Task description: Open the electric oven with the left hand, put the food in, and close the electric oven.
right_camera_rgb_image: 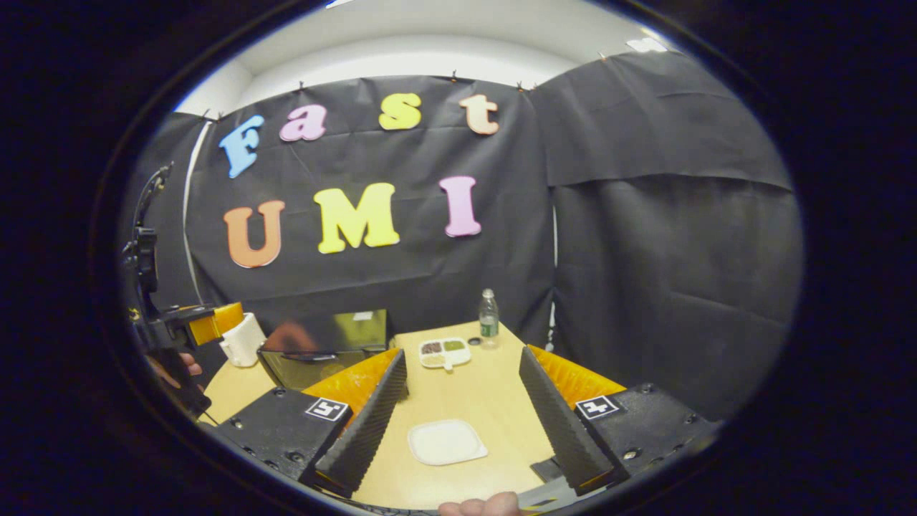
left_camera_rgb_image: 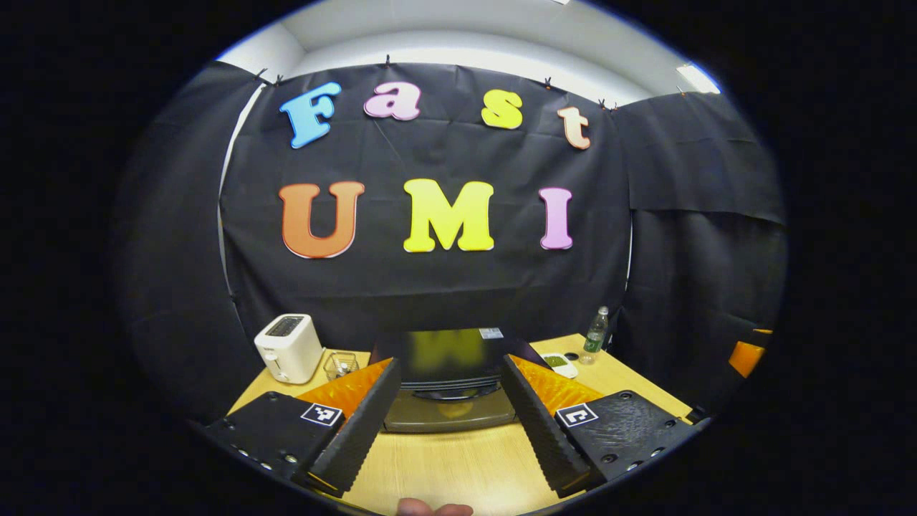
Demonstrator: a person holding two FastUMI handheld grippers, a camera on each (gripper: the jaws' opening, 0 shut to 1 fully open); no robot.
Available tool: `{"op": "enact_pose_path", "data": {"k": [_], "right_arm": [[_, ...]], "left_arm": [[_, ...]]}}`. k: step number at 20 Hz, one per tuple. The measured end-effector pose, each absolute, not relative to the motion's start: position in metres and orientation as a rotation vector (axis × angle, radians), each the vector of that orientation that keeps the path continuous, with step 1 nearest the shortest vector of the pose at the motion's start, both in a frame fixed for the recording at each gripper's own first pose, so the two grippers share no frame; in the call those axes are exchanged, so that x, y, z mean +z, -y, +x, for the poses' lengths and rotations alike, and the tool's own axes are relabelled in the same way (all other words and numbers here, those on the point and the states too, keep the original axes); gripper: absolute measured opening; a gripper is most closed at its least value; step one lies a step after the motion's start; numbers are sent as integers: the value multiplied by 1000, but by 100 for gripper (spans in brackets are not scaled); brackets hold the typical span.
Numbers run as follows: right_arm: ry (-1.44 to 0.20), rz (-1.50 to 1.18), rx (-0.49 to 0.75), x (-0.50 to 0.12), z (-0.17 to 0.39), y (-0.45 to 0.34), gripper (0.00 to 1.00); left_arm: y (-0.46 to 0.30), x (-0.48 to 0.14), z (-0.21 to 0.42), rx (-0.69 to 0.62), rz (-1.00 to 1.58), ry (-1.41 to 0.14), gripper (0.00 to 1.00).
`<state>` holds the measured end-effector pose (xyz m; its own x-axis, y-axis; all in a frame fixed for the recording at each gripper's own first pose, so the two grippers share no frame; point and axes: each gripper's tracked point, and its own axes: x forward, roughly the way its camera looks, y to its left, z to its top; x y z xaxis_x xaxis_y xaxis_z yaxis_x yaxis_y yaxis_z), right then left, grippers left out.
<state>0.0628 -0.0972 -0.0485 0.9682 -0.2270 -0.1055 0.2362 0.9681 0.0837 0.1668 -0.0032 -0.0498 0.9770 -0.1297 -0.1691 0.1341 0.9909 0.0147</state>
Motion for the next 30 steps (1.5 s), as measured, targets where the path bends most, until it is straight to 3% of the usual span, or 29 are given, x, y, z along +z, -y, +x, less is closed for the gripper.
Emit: {"op": "enact_pose_path", "data": {"k": [5, 13, 19, 20, 22, 23, 24, 27, 28, 30], "right_arm": [[-48, 77, -82, -8, 88, 50, 97], [-9, 29, 34, 17, 90, -5, 97], [-16, 23, 64, 6, 81, -36, 97], [-20, 17, 66, 4, 79, -39, 97], [-37, 3, 70, -2, 74, -44, 97], [-38, 7, 75, -3, 71, -47, 97], [-37, 11, 76, -2, 69, -49, 97], [-36, 4, 71, 0, 66, -52, 97], [-39, 6, 66, -1, 66, -53, 97], [-42, 10, 60, -2, 67, -55, 97]], "left_arm": [[-23, -5, 131, -69, -29, -122, 93], [-46, 14, 88, -2, -62, -91, 93], [-56, 10, 68, 21, -5, -65, 93], [-56, 7, 67, 19, -3, -65, 83], [-57, 2, 64, 13, -7, -72, 83], [-57, -1, 62, 9, -7, -77, 92], [-60, -3, 60, 12, -4, -80, 83], [-66, -5, 60, 23, -11, -86, 83], [-69, -6, 61, 26, -16, -89, 92], [-71, -7, 60, 25, -27, -94, 93]]}}
